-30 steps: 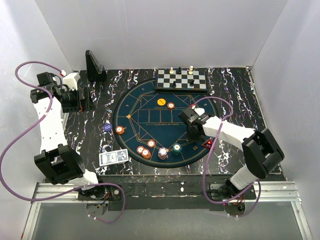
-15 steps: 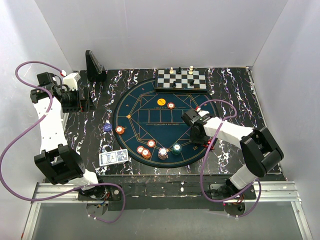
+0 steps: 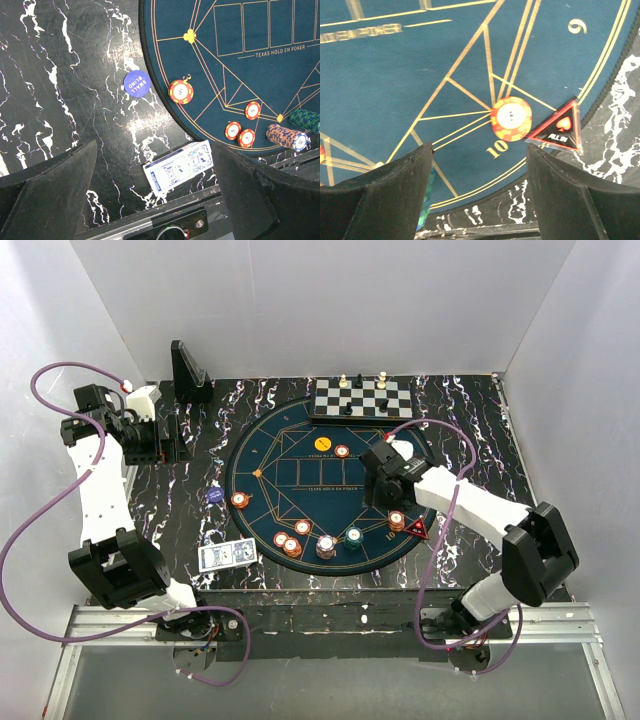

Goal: Distribute texas hold em gaming equipment

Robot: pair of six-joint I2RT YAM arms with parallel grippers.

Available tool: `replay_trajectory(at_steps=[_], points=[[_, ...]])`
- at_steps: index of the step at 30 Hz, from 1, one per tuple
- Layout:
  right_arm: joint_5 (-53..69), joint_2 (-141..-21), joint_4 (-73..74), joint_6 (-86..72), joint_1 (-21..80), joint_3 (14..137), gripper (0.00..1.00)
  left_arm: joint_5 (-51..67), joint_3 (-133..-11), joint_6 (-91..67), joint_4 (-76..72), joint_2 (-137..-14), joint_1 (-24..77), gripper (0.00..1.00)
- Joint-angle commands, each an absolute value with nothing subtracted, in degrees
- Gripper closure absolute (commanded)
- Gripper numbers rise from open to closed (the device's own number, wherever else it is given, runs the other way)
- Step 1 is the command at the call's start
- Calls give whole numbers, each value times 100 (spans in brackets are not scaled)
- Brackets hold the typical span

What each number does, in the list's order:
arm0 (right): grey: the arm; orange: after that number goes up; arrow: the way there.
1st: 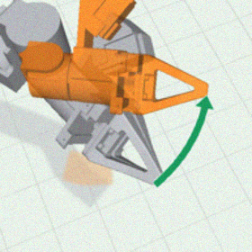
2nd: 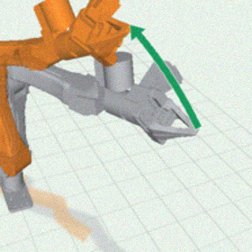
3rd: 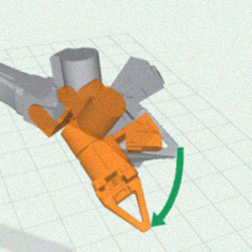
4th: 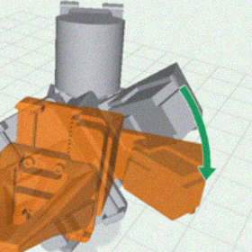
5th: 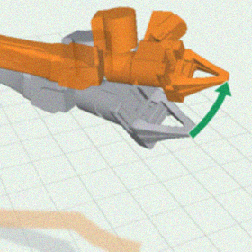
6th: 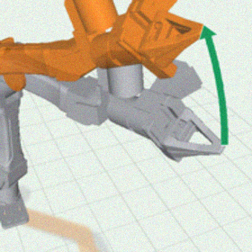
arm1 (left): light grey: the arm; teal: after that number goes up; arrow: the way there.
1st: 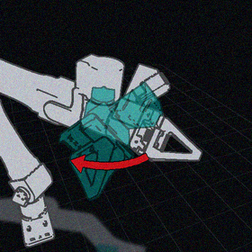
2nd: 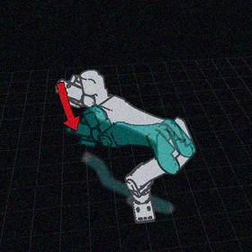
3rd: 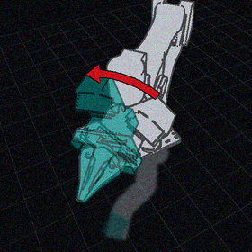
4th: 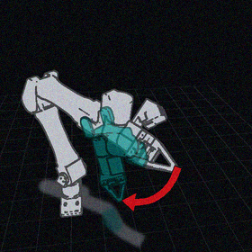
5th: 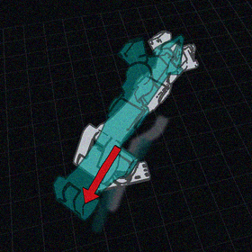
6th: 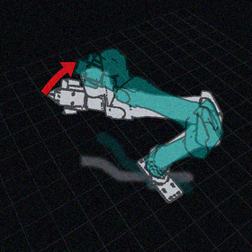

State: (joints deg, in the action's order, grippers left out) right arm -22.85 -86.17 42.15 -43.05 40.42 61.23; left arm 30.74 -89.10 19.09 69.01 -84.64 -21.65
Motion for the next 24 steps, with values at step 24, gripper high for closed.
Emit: replay_trajectory(at_steps=[24], points=[[-1363,-10028,4447,-3358,6398,8174,13,3138,-9149,1934,6952,-8288,-2206,0]])
